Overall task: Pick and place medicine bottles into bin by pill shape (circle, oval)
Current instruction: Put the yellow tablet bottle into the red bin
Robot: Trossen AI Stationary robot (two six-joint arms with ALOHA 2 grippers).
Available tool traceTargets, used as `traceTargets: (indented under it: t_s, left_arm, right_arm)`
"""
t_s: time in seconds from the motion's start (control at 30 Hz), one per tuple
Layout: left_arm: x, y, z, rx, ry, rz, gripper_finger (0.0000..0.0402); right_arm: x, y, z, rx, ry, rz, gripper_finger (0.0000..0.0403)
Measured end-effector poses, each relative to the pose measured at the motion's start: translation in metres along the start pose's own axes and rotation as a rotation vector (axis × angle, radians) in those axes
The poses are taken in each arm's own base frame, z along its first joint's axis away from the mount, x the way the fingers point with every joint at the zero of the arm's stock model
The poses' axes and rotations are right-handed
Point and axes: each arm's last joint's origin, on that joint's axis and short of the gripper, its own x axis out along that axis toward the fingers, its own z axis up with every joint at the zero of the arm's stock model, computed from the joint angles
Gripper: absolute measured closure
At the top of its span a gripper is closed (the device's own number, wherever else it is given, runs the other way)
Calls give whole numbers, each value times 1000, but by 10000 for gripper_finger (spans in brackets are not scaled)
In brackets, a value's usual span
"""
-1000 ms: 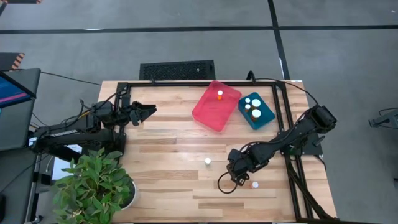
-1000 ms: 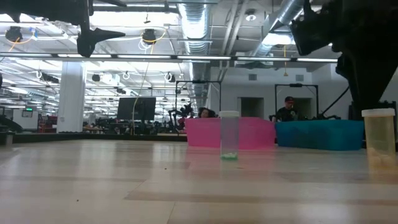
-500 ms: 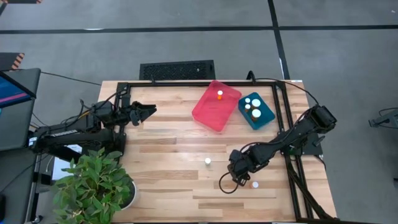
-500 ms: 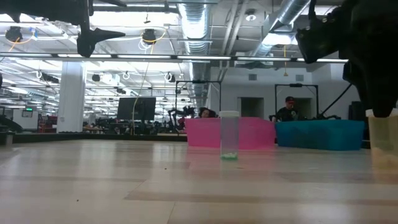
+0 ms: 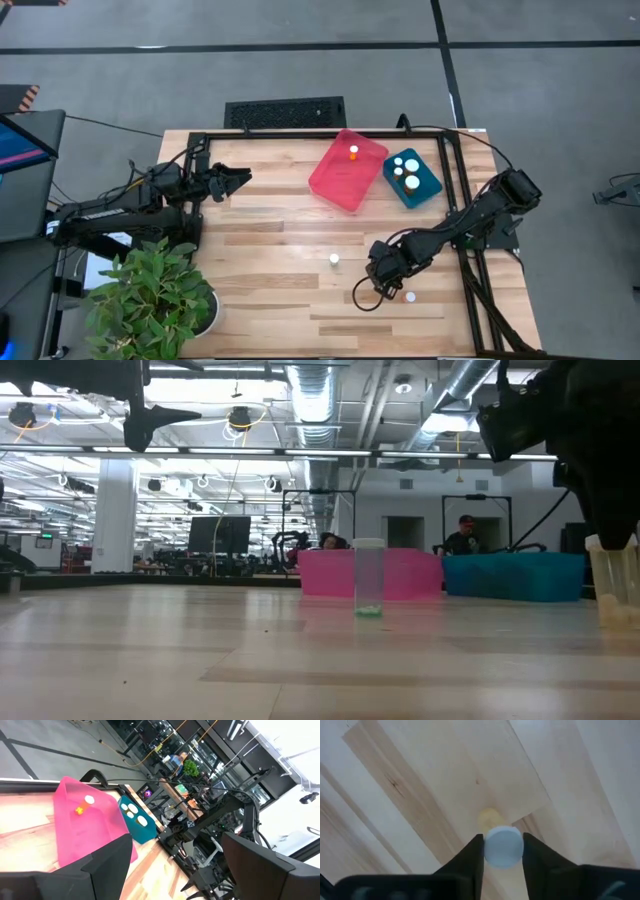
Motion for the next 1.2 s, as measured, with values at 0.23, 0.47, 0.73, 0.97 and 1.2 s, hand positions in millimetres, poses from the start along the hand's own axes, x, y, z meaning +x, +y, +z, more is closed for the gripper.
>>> traceTargets:
  t_s: [0.23, 0.47, 0.73, 0.97, 1.2]
  left_arm:
    - [0, 0, 0, 0, 0, 0, 101]
    - [0, 0, 0, 1, -1, 0, 101]
    - [0, 0, 0, 1, -1, -1, 101]
    - [0, 0, 0, 15, -1, 0, 101]
    - [0, 0, 0, 19, -1, 0, 101]
  right_arm:
    - [-17, 3, 15, -23, -23, 19, 294]
    - [-62, -15, 53, -125, -75, -87, 294]
    - [-113, -79, 119, -164, -193, -247, 290]
    - [-126, -158, 165, -19, -288, -285, 289]
    - [-131, -210, 187, 97, -366, -310, 289]
